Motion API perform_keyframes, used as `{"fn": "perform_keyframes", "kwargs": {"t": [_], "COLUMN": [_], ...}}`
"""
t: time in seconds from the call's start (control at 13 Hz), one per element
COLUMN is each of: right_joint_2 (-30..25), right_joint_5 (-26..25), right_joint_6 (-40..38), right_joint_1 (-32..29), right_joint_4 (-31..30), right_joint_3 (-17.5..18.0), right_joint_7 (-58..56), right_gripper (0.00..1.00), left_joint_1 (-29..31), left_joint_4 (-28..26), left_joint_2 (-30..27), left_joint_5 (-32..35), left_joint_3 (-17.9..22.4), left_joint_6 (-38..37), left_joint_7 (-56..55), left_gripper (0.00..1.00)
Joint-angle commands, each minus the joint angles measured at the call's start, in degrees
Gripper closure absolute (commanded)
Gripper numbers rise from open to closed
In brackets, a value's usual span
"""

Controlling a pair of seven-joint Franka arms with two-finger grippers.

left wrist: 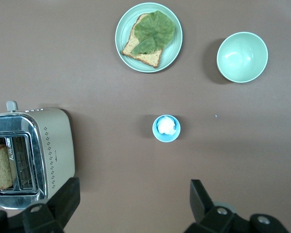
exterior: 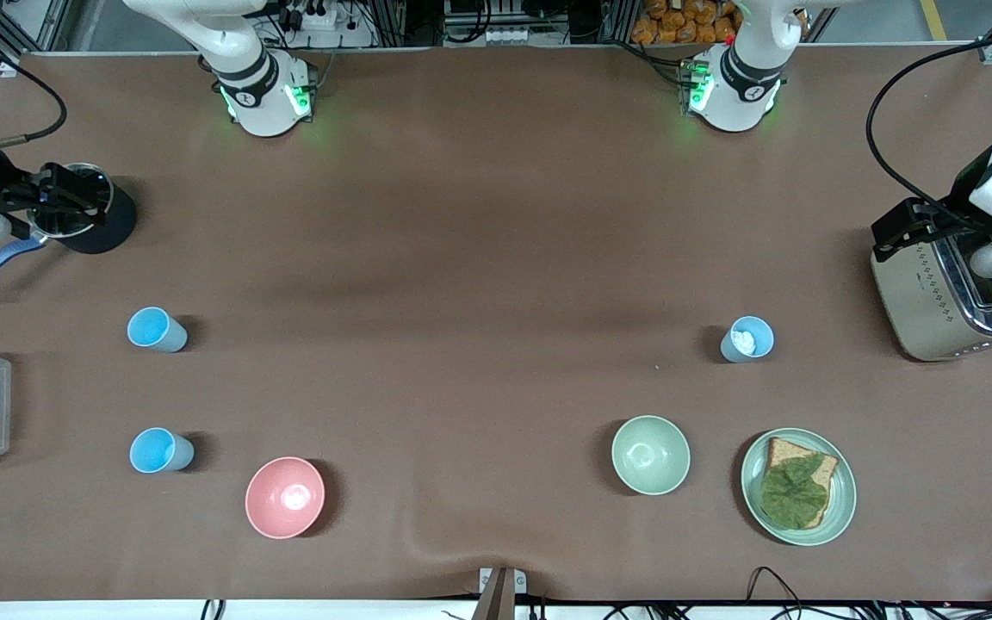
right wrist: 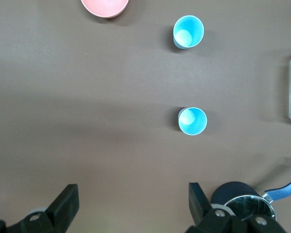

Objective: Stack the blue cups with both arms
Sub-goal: 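Move the left gripper from the toaster toward the nearby blue cup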

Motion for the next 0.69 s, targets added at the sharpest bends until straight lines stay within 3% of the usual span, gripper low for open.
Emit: {"fn": "perform_keyframes", "kwargs": {"t": [0.0,0.46,0.62], "right_joint_2": [0.9,0.6,0.6], "right_joint_5": [-0.1,0.0,0.0], "right_joint_6": [-0.1,-0.9,-0.9], "right_joint_1": [0.4,0.3,0.4], "right_joint_4": [1.2,0.7,0.7], "right_joint_3": [-0.2,-0.1,-0.1], "right_joint_7": [-0.3,-0.1,-0.1], "right_gripper": [0.00,0.00,0.00], "left_joint_1": [-0.2,0.7,1.4], "left_joint_4": [-0.2,-3.1,-10.6], "left_joint_2": [-0.9,1.7,1.8], "left_joint_5": [-1.6,-1.5,-1.4], "left_joint_3": [0.5,0.9,0.9], "left_joint_6": [-1.5,-1.1,7.1], "left_joint_7": [1.6,3.7,3.6], "left_gripper": [0.00,0.00,0.00]}}
